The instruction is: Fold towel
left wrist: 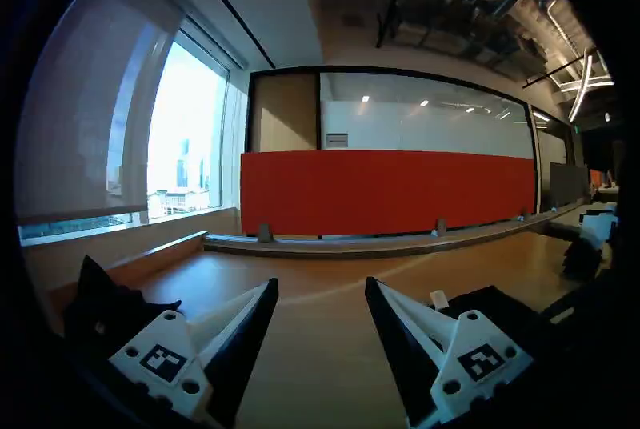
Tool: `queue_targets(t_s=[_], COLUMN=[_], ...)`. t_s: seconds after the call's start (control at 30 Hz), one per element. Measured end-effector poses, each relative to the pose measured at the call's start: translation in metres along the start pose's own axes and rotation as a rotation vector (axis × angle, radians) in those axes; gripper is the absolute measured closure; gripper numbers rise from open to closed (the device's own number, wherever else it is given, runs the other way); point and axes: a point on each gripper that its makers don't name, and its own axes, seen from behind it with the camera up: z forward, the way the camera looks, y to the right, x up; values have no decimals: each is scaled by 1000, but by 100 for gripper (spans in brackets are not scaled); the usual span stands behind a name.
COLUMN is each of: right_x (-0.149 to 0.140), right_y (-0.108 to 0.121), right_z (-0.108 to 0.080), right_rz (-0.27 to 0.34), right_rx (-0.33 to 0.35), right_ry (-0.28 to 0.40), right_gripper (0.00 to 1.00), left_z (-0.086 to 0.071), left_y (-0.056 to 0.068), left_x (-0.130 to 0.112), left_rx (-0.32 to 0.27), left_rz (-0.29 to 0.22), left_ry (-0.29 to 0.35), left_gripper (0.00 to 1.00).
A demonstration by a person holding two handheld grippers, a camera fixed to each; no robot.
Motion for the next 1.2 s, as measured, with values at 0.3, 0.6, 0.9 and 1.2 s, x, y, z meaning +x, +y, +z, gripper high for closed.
queue_targets(t_s=[0.3,0.6,0.9,1.2], right_x=[67,121,159,150], right_y=[4,-3,-18,-47], right_z=[-13,-23,-20,-15], right_rz=[-6,-6,-17,-106], right_rx=[-17,-23,24,182], right_ry=[6,4,-31,-153], right_gripper=[0,0,0,0], left_z=[-2,-5,-7,-7], left_y=[8,3,15,39], left_x=[44,91,118,113], left_rx=[-20,-18,-88,-224], left_rz=[-4,-8,3,39], left_ry=[-28,-64,-133,-236], left_gripper=[20,20,20,20])
